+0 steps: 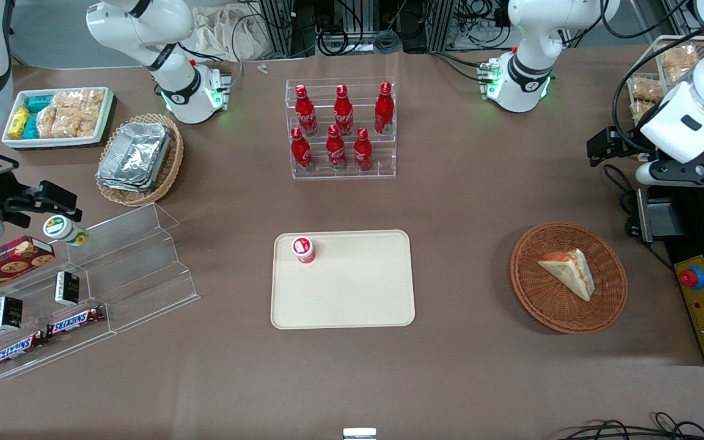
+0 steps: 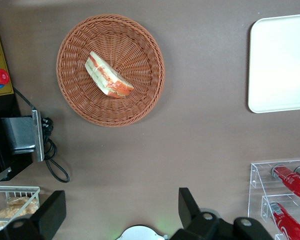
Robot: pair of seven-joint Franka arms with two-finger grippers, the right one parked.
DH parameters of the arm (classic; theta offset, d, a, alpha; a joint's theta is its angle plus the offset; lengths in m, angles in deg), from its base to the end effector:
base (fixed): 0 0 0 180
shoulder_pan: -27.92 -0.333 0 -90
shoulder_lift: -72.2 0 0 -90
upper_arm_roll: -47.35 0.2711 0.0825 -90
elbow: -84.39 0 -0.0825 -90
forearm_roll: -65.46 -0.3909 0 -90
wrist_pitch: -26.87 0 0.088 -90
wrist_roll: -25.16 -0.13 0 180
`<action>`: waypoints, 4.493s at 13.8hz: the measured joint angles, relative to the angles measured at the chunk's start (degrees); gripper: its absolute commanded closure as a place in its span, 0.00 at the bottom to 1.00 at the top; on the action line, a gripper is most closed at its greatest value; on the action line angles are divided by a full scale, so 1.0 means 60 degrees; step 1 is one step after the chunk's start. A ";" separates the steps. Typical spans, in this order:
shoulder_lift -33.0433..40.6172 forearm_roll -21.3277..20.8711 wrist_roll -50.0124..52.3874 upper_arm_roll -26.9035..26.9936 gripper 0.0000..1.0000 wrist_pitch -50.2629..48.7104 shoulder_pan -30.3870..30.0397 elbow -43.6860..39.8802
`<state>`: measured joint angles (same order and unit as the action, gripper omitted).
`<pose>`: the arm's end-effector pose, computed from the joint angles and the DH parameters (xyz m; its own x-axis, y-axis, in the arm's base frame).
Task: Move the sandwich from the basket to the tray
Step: 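Move the left gripper down over the wrapped sandwich in the wicker basket, then close the left gripper on the wrapped sandwich and lift it, then carry the held sandwich with the left gripper over the cream tray, then lower the sandwich onto the tray and open the left gripper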
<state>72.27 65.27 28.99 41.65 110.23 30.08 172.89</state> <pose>0.5418 -0.0744 0.5601 0.9937 -0.0694 -0.0880 -0.0704 -0.9975 -0.0093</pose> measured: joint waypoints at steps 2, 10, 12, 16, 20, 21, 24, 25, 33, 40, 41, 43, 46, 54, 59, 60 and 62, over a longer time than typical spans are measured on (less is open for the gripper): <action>-0.0002 -0.0014 0.0013 0.0033 0.00 0.0000 -0.0004 -0.0014; -0.1059 0.0842 0.2711 0.0219 0.00 0.1032 -0.1530 0.0002; -0.1625 0.0899 0.3373 0.0250 0.00 0.1772 -0.1845 0.0148; -0.2362 0.0853 0.5220 0.0167 0.00 0.3993 -0.1777 0.1378; -0.3252 0.0847 0.6308 0.0163 0.00 0.6848 -0.1772 0.2983; -0.3539 0.0847 0.6448 0.0163 0.00 0.7150 -0.1770 0.3116; -0.4150 0.0847 0.6649 0.0170 0.00 0.7640 -0.1777 0.3169; -0.4267 0.0847 0.6667 0.0170 0.00 0.7715 -0.1776 0.3172; -0.5025 0.0596 0.6695 0.0173 1.00 0.8530 -0.1763 0.3344; -0.3573 0.0366 0.5282 0.0182 1.00 0.5820 -0.1832 0.2678; -0.3118 0.0365 0.4749 0.0125 1.00 0.4875 -0.1821 0.2408; -0.2393 0.0368 0.3623 -0.0373 1.00 0.3725 -0.1787 0.2034; -0.2162 0.0395 0.3202 -0.1898 1.00 0.3588 -0.1646 0.1942; -0.4302 -0.1606 0.5653 -0.3526 1.00 0.6290 0.1257 0.1299; -0.6712 -0.2332 0.6353 -0.3502 1.00 0.6598 0.1823 -0.0364; -0.6988 -0.2652 0.6352 -0.3502 0.86 0.6794 0.1836 -0.0495; -0.7476 -0.3087 0.6352 -0.3501 0.67 0.7316 0.1848 -0.0566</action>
<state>27.41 46.75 67.11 20.64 154.13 41.17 169.49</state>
